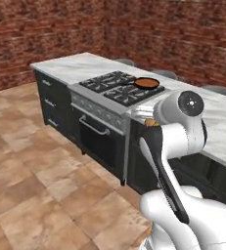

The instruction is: Retrieve the chicken drumstick from the fridge and place it on the saucepan with marinade on the stove.

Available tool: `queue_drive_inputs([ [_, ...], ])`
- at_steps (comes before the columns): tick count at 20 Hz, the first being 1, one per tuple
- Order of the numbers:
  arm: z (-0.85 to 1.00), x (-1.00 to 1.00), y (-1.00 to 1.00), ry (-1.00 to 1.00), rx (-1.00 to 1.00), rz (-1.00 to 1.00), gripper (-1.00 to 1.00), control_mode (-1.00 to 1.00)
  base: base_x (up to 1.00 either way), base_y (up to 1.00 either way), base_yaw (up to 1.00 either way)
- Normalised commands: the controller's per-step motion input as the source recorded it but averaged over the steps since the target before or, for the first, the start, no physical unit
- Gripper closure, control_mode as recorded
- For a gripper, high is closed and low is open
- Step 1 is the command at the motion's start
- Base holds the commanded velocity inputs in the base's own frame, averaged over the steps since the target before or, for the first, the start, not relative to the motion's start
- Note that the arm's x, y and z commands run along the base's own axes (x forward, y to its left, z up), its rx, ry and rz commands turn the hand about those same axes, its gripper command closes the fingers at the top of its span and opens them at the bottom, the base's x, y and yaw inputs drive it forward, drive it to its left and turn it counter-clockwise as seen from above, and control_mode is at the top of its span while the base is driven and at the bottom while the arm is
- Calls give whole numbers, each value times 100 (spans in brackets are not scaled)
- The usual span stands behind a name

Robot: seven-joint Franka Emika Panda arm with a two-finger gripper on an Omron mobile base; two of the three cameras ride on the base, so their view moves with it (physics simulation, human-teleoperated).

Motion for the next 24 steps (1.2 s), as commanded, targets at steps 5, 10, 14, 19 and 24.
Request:
queue_drive_inputs([
  [5, 0, 0, 0, 0, 0, 0, 100, 100, 41, 94, -62],
  [10, 0, 0, 0, 0, 0, 0, 100, 100, 36, 100, -65],
  [14, 0, 0, 0, 0, 0, 0, 100, 100, 32, 100, -68],
  [19, 0, 0, 0, 0, 0, 0, 100, 100, 20, 100, -68],
  [24, 0, 0, 0, 0, 0, 0, 100, 100, 2, 95, -65],
])
